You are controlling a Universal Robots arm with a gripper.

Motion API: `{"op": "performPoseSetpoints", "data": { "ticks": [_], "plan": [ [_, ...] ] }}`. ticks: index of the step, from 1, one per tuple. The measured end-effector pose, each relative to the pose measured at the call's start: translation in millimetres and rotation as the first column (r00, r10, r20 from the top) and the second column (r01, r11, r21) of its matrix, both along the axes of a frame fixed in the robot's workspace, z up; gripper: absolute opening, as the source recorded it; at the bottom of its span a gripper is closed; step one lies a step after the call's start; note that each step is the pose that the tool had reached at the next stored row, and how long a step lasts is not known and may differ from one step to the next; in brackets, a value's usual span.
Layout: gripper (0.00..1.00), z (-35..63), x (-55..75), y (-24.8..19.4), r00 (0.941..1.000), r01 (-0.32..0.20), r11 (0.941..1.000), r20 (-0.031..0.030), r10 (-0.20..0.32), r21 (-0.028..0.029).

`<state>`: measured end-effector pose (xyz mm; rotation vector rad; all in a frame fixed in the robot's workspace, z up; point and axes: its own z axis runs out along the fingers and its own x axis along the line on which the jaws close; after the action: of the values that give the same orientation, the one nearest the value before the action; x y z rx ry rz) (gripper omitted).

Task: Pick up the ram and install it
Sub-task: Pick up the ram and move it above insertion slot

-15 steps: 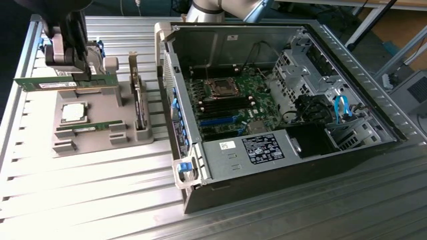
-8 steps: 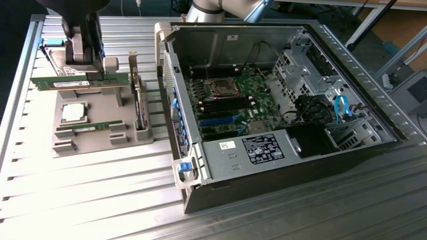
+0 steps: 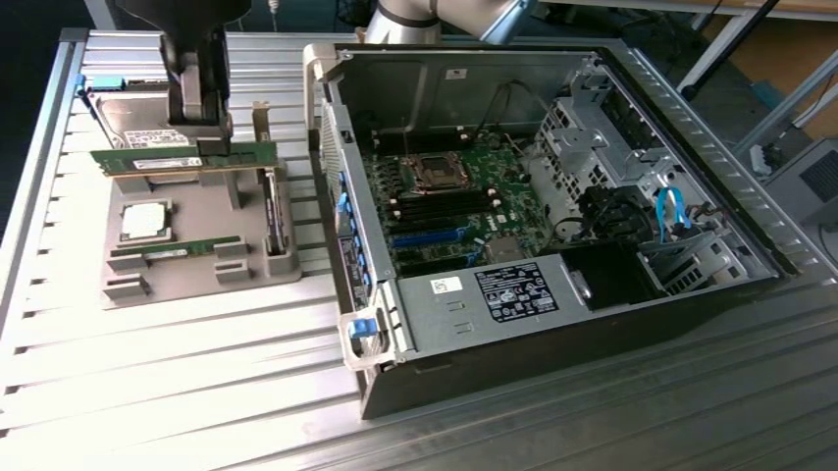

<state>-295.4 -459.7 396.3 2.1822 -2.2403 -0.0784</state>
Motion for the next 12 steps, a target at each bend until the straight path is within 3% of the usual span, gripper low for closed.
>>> {"op": "performPoseSetpoints", "data": {
  "ticks": [12],
  "plan": [
    [0.12,0.0,38.2,0.0,1.0000,-0.001,1.0000,-0.0004,0.001,0.0000]
  ]
}}
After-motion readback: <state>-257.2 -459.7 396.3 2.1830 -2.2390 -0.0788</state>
